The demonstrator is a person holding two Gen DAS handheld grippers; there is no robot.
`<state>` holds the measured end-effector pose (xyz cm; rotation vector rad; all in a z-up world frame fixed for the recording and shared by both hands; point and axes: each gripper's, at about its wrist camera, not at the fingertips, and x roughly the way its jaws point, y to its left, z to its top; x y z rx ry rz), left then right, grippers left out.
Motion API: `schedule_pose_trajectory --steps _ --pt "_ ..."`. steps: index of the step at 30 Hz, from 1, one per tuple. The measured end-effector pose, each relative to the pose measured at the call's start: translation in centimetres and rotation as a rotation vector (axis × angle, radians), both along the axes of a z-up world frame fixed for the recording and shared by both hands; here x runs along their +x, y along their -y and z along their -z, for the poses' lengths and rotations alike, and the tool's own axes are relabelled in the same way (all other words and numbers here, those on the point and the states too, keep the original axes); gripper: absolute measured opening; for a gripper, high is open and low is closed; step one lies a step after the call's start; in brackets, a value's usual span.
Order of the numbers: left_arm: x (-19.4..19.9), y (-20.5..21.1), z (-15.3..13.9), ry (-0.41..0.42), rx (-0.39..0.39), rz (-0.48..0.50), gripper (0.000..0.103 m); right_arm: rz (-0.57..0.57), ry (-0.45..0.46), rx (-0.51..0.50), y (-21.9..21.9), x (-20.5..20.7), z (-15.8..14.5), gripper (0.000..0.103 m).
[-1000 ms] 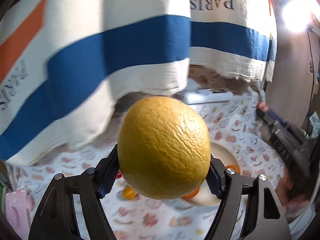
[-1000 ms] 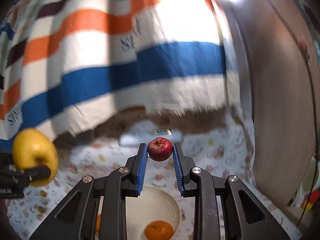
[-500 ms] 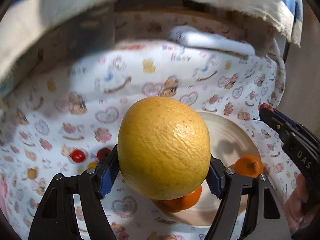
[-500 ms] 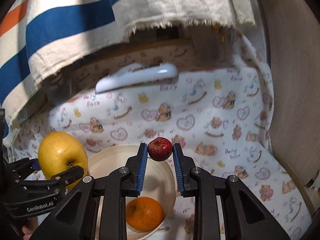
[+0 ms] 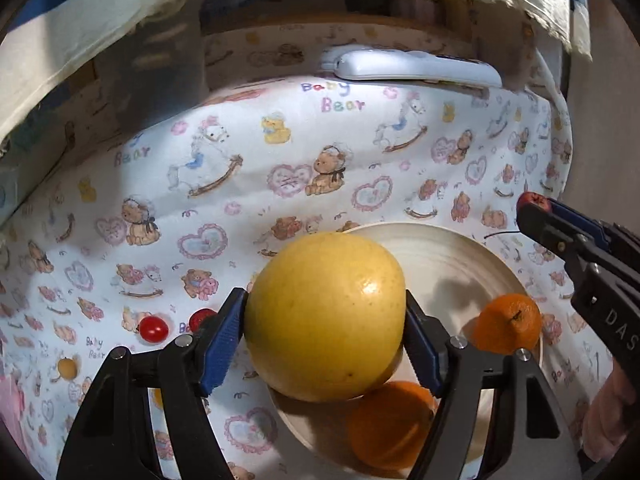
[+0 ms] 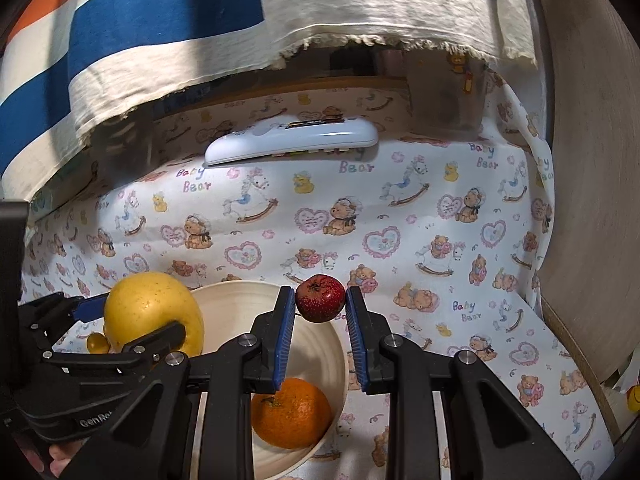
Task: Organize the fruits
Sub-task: 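Lower the pear and apple onto the cream plate and open both tools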
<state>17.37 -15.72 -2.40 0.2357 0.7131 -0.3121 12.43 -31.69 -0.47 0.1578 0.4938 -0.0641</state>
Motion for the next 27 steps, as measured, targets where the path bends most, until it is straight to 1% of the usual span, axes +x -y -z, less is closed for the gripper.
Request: schedule_pose_trajectory --steps 5,8,12,14,15,19,23,27 --pt "-0.1 -0.5 0.2 0.016 -0.037 -0.004 0.073 -0.008 -0.015 0.006 0.1 0.2 0.2 0.027" --pt "-0.5 -0.9 0.4 0.041 -0.054 0.014 0.074 -0.022 -0.035 0.039 0.5 0.6 0.5 0.027" --pt "-0.1 -0.3 1.2 0.019 -0.069 0.033 0.077 -0.026 -0.067 0.066 1.0 1.2 1.0 0.027" --pt "-0.1 -0.1 1.7 0.011 -0.06 0.039 0.078 -0.029 -0.082 0.075 1.2 1.5 1.3 0.027" --pt "0.0 -0.2 1.8 -0.008 -0.063 0.049 0.078 -0.03 -0.087 0.08 1.3 1.5 1.4 0.027" --pt "0.3 -0.9 1.9 -0.032 -0.103 0.036 0.081 -0.04 -0.12 0.118 1.7 2.0 1.9 0.027" --pt "0.6 -1.5 2.0 -0.056 -0.14 0.028 0.083 -0.032 -0.149 0.103 1.6 2.3 2.4 0.027" --pt "0.7 -1.5 2.1 -0.065 -0.153 0.028 0.083 -0.013 -0.191 0.098 1.5 2.7 2.9 0.027"
